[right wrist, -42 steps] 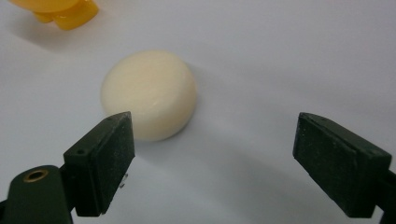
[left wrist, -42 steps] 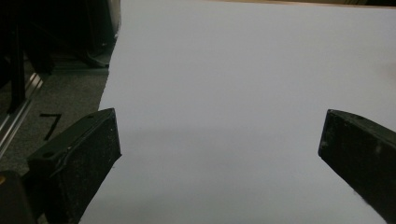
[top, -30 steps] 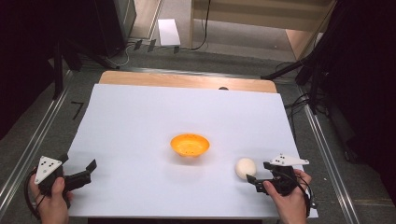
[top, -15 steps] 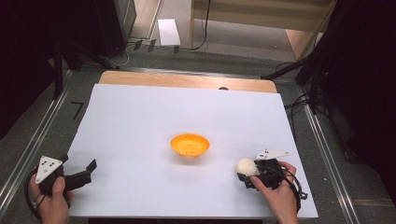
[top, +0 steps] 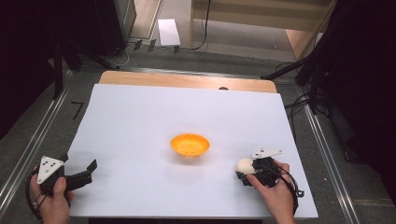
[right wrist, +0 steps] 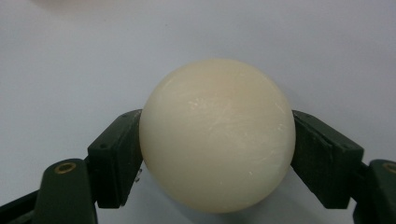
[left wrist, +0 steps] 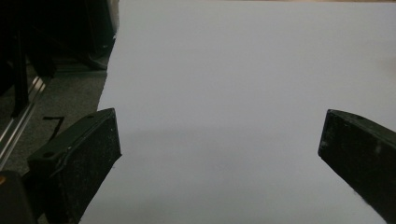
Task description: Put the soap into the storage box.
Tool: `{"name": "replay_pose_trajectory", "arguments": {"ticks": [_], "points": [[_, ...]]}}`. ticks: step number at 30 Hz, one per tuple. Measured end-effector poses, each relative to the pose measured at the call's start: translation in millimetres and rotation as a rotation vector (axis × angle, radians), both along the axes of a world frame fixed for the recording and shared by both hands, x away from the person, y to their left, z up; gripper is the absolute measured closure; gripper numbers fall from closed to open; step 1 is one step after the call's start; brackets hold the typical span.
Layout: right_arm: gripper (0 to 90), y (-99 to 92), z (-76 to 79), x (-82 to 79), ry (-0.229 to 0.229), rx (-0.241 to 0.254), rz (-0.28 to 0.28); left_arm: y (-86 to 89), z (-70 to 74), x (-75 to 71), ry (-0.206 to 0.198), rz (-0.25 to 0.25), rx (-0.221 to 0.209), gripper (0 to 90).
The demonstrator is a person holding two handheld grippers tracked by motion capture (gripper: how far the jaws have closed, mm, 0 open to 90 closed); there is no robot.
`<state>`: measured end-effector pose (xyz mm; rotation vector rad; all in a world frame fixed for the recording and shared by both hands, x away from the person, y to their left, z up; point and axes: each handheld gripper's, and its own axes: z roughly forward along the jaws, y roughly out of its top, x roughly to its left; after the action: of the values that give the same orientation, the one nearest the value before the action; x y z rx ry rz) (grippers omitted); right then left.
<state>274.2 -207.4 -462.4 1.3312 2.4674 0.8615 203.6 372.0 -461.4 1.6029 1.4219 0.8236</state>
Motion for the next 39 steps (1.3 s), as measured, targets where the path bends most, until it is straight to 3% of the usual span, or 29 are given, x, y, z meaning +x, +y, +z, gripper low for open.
{"name": "replay_pose_trajectory", "arguments": {"ticks": [39], "points": [[23.2,21.4,26.7,2.9,-0.082,0.069,0.015,-0.2,-0.1,-0.1,-0.001,-0.003,0.002,0.0]]}}
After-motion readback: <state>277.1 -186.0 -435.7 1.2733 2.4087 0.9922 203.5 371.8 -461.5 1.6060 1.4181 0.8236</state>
